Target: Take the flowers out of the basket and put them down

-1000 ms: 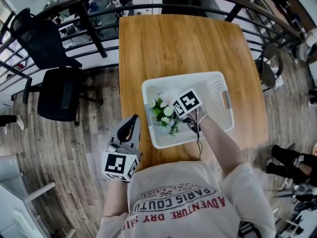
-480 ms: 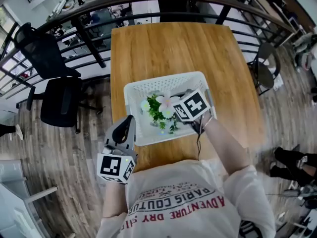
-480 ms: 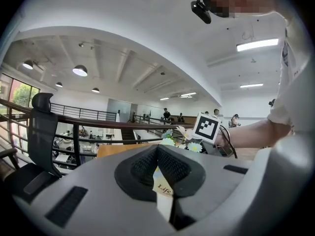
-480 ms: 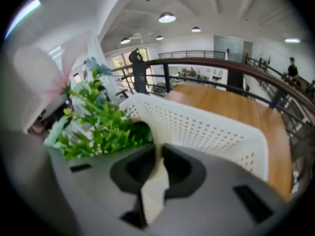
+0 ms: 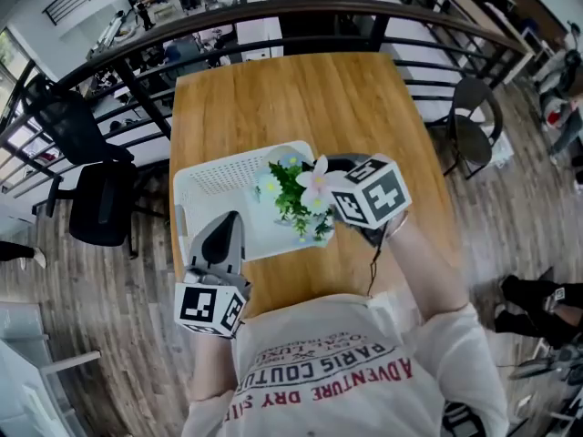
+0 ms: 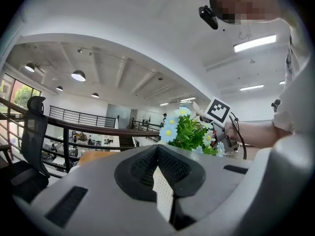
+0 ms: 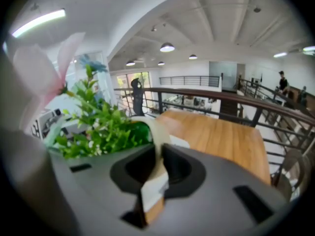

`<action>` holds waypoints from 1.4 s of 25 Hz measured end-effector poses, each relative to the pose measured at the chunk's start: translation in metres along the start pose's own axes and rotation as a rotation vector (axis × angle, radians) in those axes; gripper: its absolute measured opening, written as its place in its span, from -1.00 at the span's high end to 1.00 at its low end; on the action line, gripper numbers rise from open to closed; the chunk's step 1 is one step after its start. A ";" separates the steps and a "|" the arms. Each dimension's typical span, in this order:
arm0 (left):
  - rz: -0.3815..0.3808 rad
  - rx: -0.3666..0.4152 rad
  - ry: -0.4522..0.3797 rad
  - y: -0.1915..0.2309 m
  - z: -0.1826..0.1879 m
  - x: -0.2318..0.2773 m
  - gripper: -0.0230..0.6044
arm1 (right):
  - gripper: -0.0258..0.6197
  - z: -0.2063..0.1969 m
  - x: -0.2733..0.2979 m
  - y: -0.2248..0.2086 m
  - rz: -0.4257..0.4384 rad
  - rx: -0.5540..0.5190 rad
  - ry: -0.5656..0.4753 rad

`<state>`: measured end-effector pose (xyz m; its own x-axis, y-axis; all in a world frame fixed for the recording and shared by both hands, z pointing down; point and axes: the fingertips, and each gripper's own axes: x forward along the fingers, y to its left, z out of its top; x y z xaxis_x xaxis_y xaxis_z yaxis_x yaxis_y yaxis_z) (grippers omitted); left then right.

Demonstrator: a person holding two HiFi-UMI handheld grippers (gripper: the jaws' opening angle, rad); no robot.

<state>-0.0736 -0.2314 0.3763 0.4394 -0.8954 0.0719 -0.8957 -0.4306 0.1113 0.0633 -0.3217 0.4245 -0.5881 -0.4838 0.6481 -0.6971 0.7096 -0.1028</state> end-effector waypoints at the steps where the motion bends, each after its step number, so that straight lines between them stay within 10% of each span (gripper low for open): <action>1: -0.011 -0.002 -0.005 -0.011 0.000 0.004 0.84 | 0.70 -0.001 -0.010 -0.009 -0.010 0.002 -0.018; 14: -0.035 -0.020 0.043 -0.118 -0.037 0.044 0.84 | 0.70 -0.131 -0.040 -0.126 -0.107 0.126 0.114; 25: 0.039 -0.048 0.145 -0.115 -0.077 0.048 0.84 | 0.69 -0.256 0.032 -0.154 -0.084 0.269 0.347; 35: 0.090 -0.055 0.175 -0.101 -0.080 0.052 0.84 | 0.69 -0.281 0.047 -0.176 -0.106 0.442 0.375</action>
<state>0.0453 -0.2256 0.4479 0.3668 -0.8948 0.2545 -0.9290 -0.3381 0.1502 0.2734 -0.3256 0.6853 -0.3767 -0.2691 0.8864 -0.8963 0.3476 -0.2753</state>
